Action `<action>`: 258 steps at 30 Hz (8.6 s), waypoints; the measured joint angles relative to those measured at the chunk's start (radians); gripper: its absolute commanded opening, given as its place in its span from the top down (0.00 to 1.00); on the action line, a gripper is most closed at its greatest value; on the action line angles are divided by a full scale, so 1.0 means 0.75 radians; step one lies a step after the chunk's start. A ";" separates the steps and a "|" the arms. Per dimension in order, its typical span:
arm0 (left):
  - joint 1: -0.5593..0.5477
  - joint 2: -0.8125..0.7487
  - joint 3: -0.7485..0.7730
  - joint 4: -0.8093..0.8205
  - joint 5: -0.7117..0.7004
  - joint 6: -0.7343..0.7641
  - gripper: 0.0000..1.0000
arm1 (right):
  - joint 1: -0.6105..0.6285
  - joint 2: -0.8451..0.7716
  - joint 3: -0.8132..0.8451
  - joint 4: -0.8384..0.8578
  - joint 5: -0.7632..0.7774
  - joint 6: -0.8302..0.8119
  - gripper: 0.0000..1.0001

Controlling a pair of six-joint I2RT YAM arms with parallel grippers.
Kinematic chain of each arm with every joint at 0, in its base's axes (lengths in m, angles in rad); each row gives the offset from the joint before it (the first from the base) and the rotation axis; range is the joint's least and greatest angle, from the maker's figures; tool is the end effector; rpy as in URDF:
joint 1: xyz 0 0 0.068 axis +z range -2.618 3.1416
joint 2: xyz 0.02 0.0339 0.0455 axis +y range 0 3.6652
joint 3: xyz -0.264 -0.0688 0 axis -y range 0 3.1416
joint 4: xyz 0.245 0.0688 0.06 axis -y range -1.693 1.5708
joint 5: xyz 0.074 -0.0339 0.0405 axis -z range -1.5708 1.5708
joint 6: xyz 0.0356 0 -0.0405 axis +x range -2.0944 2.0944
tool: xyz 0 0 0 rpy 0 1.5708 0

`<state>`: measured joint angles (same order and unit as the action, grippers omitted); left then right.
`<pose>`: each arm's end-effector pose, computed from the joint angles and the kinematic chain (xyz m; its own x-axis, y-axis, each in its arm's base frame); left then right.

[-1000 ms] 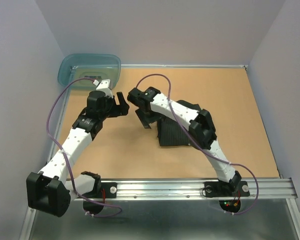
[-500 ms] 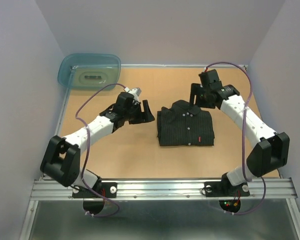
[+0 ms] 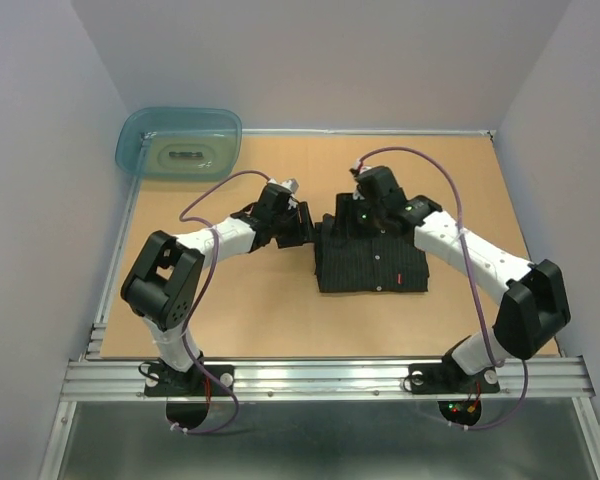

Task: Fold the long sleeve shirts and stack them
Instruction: Fold the shirt

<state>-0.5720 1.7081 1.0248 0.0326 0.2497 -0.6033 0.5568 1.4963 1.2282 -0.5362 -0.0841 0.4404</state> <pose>0.3066 -0.2079 0.2011 -0.8108 -0.1319 -0.5703 0.2791 0.7693 -0.5747 0.2772 0.1761 0.2909 -0.7988 0.0031 -0.6016 -0.2604 0.8997 0.3504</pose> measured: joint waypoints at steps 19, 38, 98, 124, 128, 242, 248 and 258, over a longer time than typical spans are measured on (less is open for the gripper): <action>0.102 0.313 0.230 0.088 0.133 0.006 0.43 | 0.360 0.355 0.011 0.026 0.600 0.179 0.45; 0.102 0.360 0.230 0.160 0.221 0.025 0.58 | 0.274 0.451 0.259 0.028 0.731 0.169 0.46; 0.120 0.429 0.151 0.376 0.276 -0.052 1.00 | 0.279 0.647 0.307 0.070 0.552 0.047 0.68; 0.110 -0.291 -0.008 0.152 0.060 -0.105 0.43 | -0.099 -0.188 -0.259 0.138 0.343 0.117 0.39; -0.067 -0.234 0.053 0.171 0.086 -0.147 0.49 | -0.221 -0.268 -0.479 0.243 0.161 0.178 0.41; 0.039 0.231 -0.139 0.480 0.215 -0.220 0.66 | 0.183 0.420 -0.207 0.595 0.399 -0.465 0.47; 0.040 0.222 -0.151 0.488 0.214 -0.219 0.66 | 0.172 0.244 -0.218 0.578 0.311 -0.404 0.48; 0.040 0.216 -0.154 0.479 0.215 -0.216 0.66 | -0.095 0.146 -0.091 0.632 0.319 -0.225 0.87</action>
<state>-0.5423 1.8702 0.9096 0.3920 0.4107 -0.7650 0.4854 1.6062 1.1599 -0.0624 0.1551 0.2714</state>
